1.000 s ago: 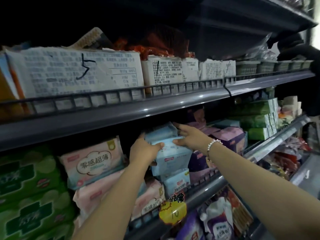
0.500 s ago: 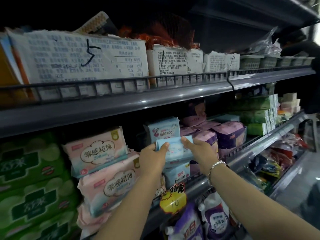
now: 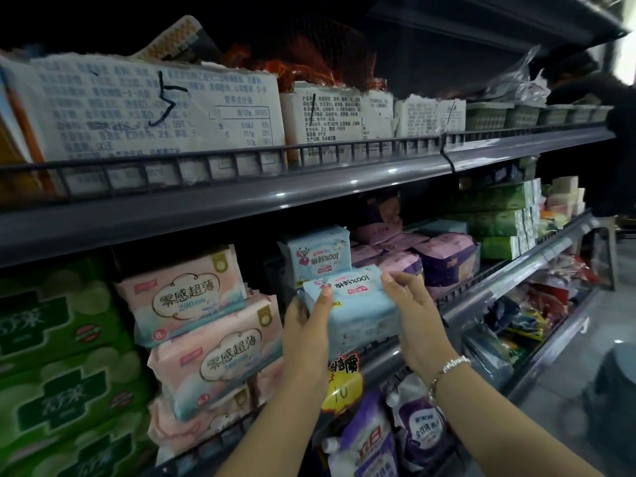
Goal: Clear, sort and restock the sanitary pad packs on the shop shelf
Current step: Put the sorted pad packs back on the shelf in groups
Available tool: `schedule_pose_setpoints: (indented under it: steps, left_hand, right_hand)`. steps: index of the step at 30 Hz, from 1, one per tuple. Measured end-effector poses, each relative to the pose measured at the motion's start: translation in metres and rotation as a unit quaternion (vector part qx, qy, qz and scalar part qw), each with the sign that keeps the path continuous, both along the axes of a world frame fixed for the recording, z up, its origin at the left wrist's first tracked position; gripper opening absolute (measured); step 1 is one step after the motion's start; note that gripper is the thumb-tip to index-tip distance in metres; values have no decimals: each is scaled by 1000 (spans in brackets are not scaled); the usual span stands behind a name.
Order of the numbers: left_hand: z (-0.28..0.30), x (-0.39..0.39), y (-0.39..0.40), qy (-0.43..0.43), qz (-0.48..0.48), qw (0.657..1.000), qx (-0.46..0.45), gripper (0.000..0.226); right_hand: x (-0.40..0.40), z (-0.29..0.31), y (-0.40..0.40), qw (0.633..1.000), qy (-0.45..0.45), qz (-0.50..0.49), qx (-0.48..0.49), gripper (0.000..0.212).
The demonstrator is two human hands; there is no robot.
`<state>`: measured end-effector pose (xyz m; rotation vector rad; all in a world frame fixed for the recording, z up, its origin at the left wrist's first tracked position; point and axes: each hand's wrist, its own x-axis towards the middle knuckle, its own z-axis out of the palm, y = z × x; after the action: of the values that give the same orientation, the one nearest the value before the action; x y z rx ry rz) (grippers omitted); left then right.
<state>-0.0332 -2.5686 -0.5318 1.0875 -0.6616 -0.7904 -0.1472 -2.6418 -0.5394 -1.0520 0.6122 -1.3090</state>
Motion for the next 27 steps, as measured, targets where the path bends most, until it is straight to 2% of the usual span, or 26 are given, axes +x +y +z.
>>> schedule_pose_setpoints:
  steps: [2,4,7,10,13,16,21,24,27]
  left_hand:
    - [1,-1,1,28,-56,998,6,44]
    - [4,-1,2,21,-103,994,15,41]
    - [7,-1,0,-12,-114,993,31,59]
    - [10,3,-4,-27,-106,994,3,75]
    - [14,5,-7,-66,-120,991,5,73]
    - [20,9,-9,-107,-139,984,38,78]
    - [37,18,-9,-217,-220,943,120,56]
    - [30,14,-15,-170,-190,961,104,34]
    - [20,0,-21,-87,-148,982,83,31]
  right_hand:
    - [-9,-3,4,999,-14,8,-32,44]
    - [-16,-7,4,999,-2,23,-43,58]
    - [-25,-11,1,996,34,59,-52,56]
    - [-31,-5,-2,992,57,105,-38,64]
    - [-36,0,-6,989,82,120,-39,70]
    - [-43,7,-9,987,87,126,-51,66]
    - [-54,16,-16,982,120,135,-56,69]
    - [-48,13,-17,996,48,73,0,98]
    - [-40,13,-9,996,-21,78,46,104]
